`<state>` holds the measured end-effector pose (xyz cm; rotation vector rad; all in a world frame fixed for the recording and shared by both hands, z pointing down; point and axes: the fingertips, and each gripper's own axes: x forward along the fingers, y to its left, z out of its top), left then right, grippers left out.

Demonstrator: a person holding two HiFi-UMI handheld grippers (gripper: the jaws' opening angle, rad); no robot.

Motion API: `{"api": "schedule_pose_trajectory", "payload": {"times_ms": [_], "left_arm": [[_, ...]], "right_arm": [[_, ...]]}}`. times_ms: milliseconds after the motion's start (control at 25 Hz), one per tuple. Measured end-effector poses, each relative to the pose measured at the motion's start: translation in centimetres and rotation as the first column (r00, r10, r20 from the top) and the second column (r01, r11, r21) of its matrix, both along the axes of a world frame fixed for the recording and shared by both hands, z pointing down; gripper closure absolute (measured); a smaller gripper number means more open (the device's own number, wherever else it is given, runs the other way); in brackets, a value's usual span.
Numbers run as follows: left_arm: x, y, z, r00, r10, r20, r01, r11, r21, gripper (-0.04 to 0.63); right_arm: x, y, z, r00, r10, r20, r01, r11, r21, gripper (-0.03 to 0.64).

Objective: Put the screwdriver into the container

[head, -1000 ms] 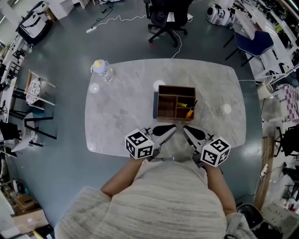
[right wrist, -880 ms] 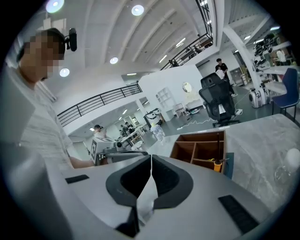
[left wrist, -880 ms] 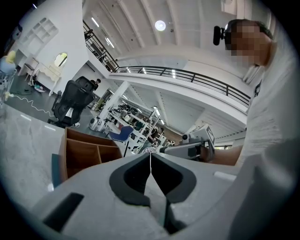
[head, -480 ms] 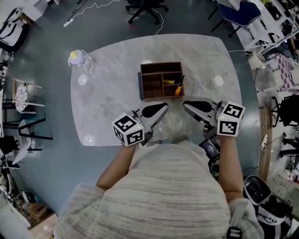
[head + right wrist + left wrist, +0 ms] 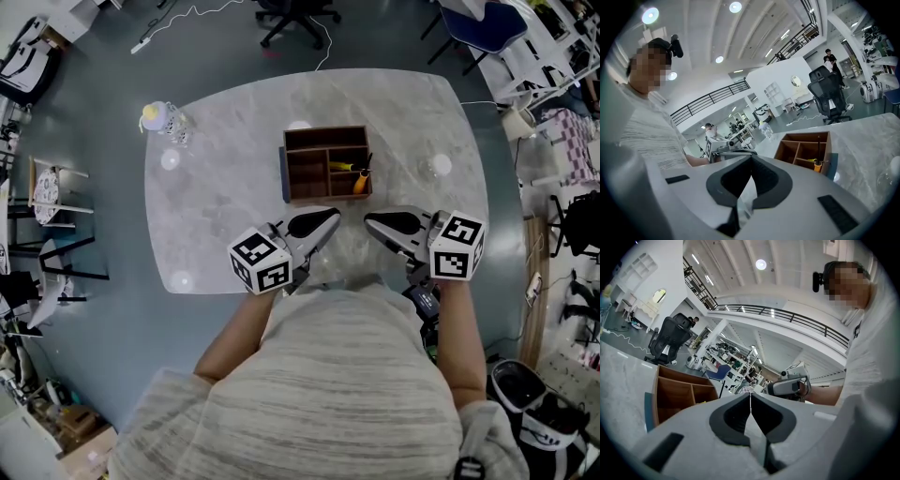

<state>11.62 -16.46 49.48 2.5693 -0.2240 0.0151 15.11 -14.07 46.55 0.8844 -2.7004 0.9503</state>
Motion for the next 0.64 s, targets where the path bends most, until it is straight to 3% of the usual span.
{"api": "schedule_pose_trajectory", "payload": {"times_ms": [640], "left_arm": [[0.43, 0.66, 0.88, 1.000, 0.024, 0.014, -0.023, 0.999, -0.022, 0.575]], "right_arm": [[0.10, 0.68, 0.52, 1.000, -0.028, -0.005, 0.028, 1.000, -0.009, 0.606]]}}
